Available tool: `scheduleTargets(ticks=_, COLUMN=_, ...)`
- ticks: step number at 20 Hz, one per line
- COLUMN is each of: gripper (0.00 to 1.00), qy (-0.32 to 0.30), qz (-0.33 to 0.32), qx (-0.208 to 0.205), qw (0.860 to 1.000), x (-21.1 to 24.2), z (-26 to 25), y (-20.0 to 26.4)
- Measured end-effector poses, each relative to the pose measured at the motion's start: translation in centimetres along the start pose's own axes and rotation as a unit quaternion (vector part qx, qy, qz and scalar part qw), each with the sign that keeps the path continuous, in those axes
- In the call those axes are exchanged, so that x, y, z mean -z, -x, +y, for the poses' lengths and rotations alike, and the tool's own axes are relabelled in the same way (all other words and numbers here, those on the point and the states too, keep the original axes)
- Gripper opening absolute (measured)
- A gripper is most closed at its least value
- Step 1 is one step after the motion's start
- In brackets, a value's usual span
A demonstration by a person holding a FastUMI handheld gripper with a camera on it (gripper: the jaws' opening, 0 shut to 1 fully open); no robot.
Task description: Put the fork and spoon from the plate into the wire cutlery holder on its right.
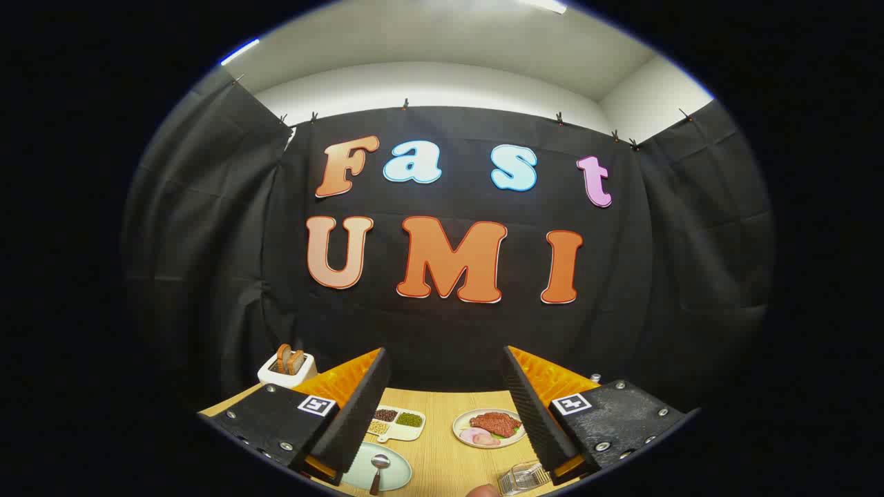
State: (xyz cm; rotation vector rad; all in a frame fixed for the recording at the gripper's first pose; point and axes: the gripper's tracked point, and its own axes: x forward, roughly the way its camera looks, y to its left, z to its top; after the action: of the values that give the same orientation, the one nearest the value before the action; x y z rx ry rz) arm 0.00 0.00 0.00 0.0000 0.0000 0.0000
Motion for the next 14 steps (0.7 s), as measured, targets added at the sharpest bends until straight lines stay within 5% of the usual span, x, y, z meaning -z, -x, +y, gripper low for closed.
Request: scheduleTargets(ticks=14, gripper=0.98, qy=-0.002, qz=0.022, qx=-0.028, qw=0.999, x=1.3, z=0.7, y=-1.4)
